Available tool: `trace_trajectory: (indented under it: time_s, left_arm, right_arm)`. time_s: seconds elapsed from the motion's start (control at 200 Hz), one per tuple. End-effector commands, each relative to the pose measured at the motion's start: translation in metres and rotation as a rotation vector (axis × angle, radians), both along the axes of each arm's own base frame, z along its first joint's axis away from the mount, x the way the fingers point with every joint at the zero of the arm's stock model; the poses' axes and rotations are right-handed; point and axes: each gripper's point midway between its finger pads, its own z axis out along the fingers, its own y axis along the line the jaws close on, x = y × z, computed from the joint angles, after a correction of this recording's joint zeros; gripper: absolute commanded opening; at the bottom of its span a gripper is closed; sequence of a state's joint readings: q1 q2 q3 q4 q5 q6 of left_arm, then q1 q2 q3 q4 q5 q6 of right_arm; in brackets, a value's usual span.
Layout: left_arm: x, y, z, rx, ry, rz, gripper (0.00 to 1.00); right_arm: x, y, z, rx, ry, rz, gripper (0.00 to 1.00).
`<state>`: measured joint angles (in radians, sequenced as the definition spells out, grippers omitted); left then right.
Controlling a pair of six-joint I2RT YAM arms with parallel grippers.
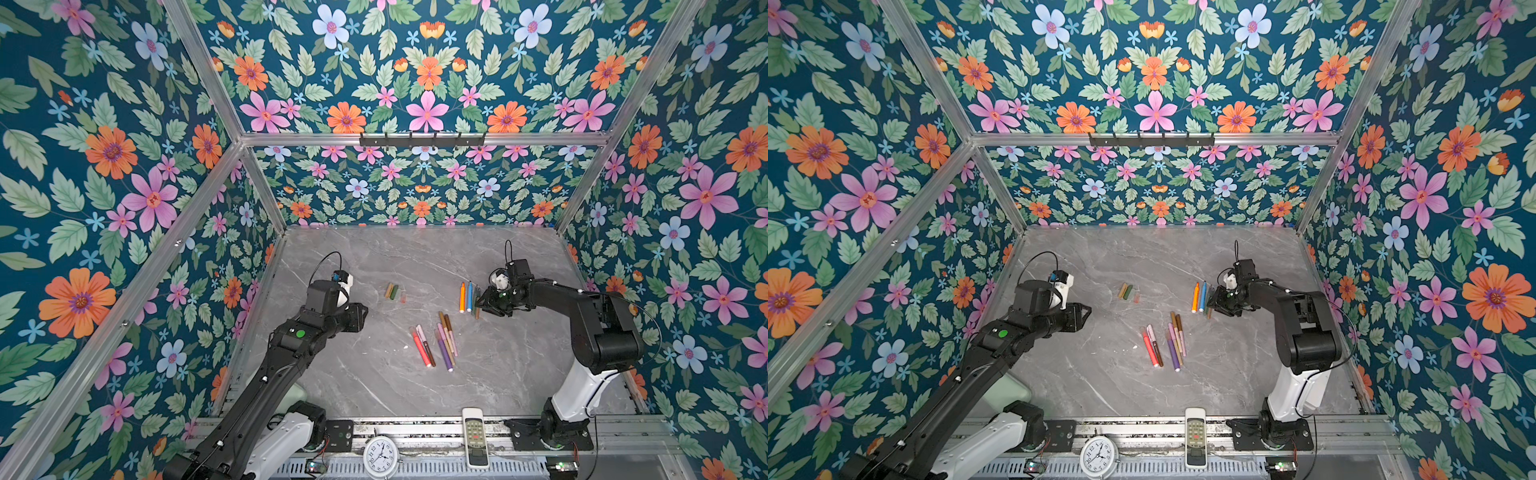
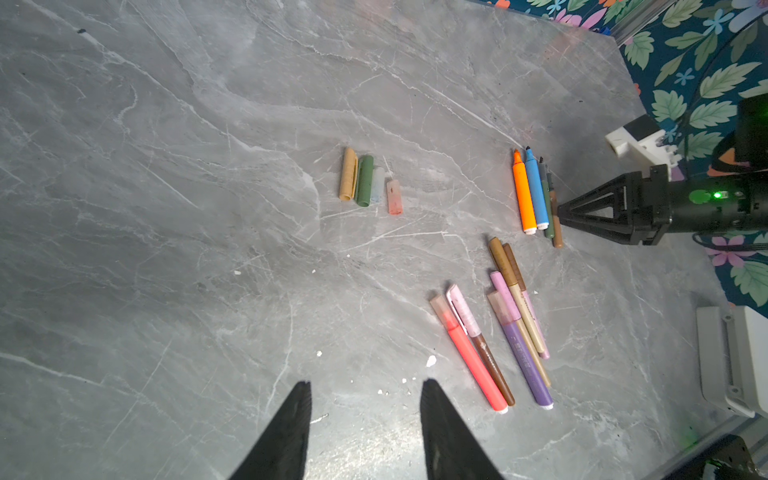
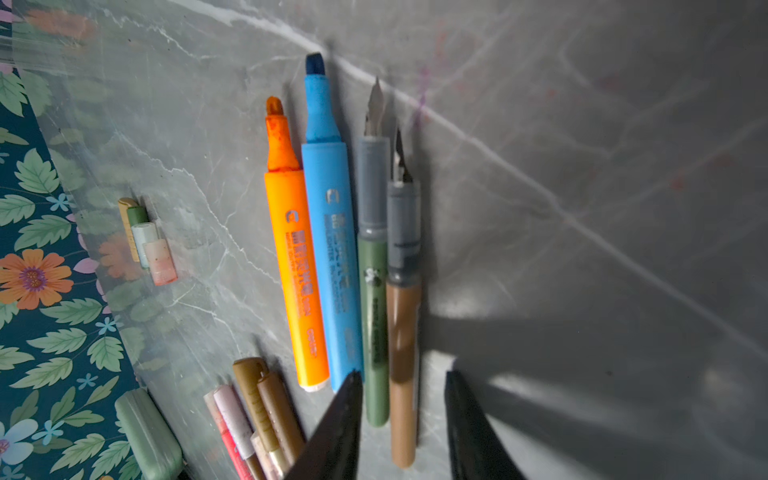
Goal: Open the pen caps
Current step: 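Lay the uncapped tan pen beside the green pen while the left gripper withdraws, then move the right gripper to the pile and close on the pink-capped brown pen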
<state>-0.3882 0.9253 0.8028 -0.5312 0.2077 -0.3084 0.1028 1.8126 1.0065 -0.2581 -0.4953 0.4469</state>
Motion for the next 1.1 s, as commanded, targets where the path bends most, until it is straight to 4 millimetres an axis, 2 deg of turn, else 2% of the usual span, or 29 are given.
trace_trajectory:
  time_s: [0.0, 0.14, 0.285, 0.41, 0.535, 0.555, 0.58, 0.68, 0.85, 0.96, 1.095]
  left_arm:
    - [0.001, -0.002, 0.003, -0.007, -0.017, -0.010, 0.46]
    - [0.001, -0.002, 0.003, -0.008, -0.017, -0.009, 0.46]
    - [0.001, -0.002, 0.006, -0.013, -0.027, -0.013, 0.46]
    - [0.001, -0.003, 0.005, -0.017, -0.026, -0.015, 0.45]
    - [0.000, -0.004, 0.006, -0.020, -0.029, -0.019, 0.43]
    - [0.000, -0.003, 0.007, -0.019, -0.032, -0.017, 0.43]
    - [0.000, -0.003, 0.008, -0.020, -0.037, -0.015, 0.42]
    - [0.001, 0.000, 0.012, -0.021, -0.058, -0.003, 0.41]
    - [0.000, 0.004, 0.019, -0.022, -0.087, 0.015, 0.41]
    - [0.000, 0.005, 0.020, -0.021, -0.094, 0.023, 0.41]
    - [0.000, 0.008, 0.023, -0.019, -0.107, 0.037, 0.41]
  right_arm:
    - [0.003, 0.000, -0.003, 0.003, 0.015, -0.017, 0.28]
    - [0.006, -0.002, -0.006, -0.013, 0.021, -0.031, 0.22]
    - [0.005, -0.005, -0.009, -0.026, 0.033, -0.037, 0.21]
    - [0.003, -0.007, 0.002, -0.035, 0.008, -0.040, 0.24]
    - [-0.010, -0.013, 0.023, -0.062, -0.041, -0.048, 0.25]
    - [-0.015, -0.015, 0.023, -0.068, -0.037, -0.049, 0.25]
    - [-0.018, -0.015, 0.036, -0.065, -0.071, -0.049, 0.25]
    - [-0.044, -0.012, 0.051, -0.064, -0.100, -0.043, 0.25]
    - [-0.102, 0.020, 0.070, -0.106, -0.138, 0.061, 0.25]
    - [-0.137, 0.042, 0.074, -0.118, -0.152, 0.115, 0.26]
    - [-0.163, 0.063, 0.066, -0.134, -0.137, 0.170, 0.27]
